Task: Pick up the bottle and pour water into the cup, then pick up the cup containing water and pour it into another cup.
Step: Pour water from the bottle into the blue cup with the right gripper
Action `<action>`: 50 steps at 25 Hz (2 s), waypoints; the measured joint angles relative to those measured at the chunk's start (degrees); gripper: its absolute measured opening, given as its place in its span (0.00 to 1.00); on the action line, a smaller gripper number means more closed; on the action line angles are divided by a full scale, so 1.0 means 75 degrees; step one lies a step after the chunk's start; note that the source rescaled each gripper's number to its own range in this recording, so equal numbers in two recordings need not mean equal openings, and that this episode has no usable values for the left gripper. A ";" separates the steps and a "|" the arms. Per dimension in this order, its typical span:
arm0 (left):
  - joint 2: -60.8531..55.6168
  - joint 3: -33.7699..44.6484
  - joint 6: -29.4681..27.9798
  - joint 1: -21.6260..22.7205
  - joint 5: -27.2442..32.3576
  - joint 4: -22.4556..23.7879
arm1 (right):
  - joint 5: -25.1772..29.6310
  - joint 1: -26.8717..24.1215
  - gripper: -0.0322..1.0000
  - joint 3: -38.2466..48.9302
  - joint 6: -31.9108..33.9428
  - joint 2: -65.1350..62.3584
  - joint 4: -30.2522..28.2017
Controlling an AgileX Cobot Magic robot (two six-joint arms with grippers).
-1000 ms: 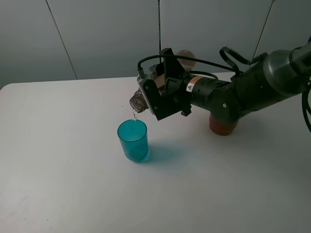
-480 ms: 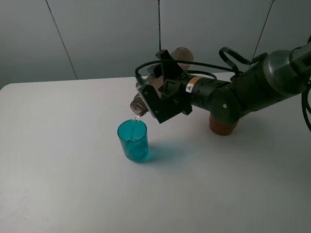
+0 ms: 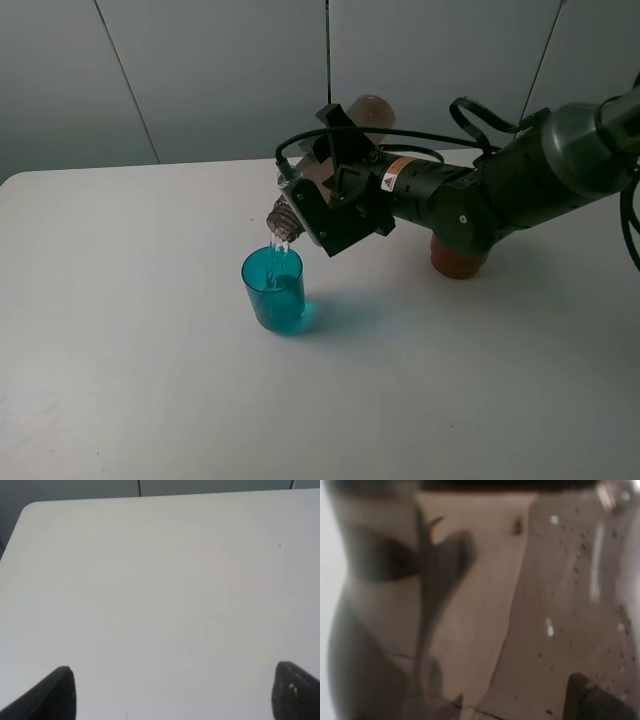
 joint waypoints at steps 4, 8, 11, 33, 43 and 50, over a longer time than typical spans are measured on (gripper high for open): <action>0.0000 0.0000 0.0000 0.0000 0.0000 0.0000 | -0.0107 0.0000 0.03 -0.0002 0.0000 0.0151 0.0000; 0.0000 0.0000 0.0000 0.0000 0.0000 0.0000 | -0.0130 0.0000 0.03 -0.0002 -0.0083 0.0205 0.0000; 0.0000 0.0000 0.0000 0.0000 0.0000 0.0000 | -0.0143 0.0000 0.03 -0.0002 -0.0177 0.0205 0.0000; 0.0000 0.0000 0.0000 0.0000 0.0000 0.0000 | -0.0194 0.0000 0.03 -0.0002 -0.0293 0.0205 -0.0173; 0.0000 0.0000 0.0000 0.0000 0.0000 0.0000 | -0.0372 0.0000 0.03 -0.0002 -0.0326 0.0205 -0.0513; 0.0000 0.0000 0.0000 0.0000 0.0000 0.0000 | -0.0635 0.0000 0.03 -0.0002 -0.0455 0.0205 -0.0561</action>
